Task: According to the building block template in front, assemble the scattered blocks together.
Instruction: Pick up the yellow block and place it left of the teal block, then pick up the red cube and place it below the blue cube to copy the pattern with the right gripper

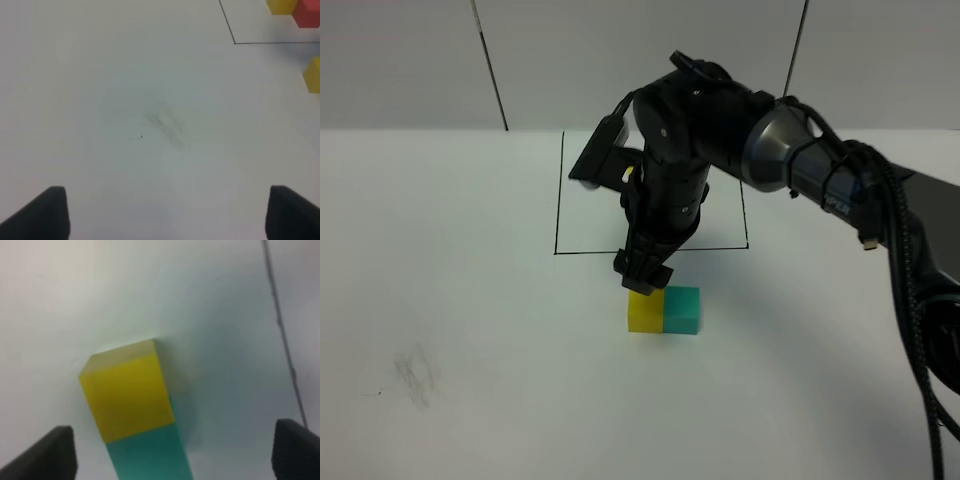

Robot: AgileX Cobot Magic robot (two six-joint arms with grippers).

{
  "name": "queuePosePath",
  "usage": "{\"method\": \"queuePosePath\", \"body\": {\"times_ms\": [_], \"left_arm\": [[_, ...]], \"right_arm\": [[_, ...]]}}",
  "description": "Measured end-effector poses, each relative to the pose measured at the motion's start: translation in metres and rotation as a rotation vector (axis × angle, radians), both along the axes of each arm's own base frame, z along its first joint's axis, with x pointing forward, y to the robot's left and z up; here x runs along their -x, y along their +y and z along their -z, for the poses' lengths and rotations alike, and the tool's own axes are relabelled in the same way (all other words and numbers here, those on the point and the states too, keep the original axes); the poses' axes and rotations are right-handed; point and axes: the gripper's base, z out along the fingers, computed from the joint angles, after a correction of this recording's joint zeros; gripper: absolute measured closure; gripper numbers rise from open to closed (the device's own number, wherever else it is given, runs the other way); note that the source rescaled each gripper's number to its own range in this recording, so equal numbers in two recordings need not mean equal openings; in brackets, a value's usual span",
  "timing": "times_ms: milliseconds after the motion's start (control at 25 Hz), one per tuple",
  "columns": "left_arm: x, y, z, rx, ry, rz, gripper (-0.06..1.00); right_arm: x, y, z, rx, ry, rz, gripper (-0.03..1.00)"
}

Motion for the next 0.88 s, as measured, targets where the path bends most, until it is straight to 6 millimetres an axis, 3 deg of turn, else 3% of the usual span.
{"method": "queuePosePath", "body": {"times_ms": [120, 240, 880], "left_arm": [[0.000, 0.000, 0.000, 0.000, 0.000, 0.000, 0.18], [0.000, 0.000, 0.000, 0.000, 0.000, 0.000, 0.18], [0.000, 0.000, 0.000, 0.000, 0.000, 0.000, 0.18]], "right_arm": [[0.004, -0.010, -0.031, -0.043, -0.028, 0.166, 0.14], [0.008, -0.030, -0.044, -0.051, -0.026, 0.335, 0.12], [0.035, -0.214, -0.013, -0.153, -0.048, 1.103, 0.11]]}}
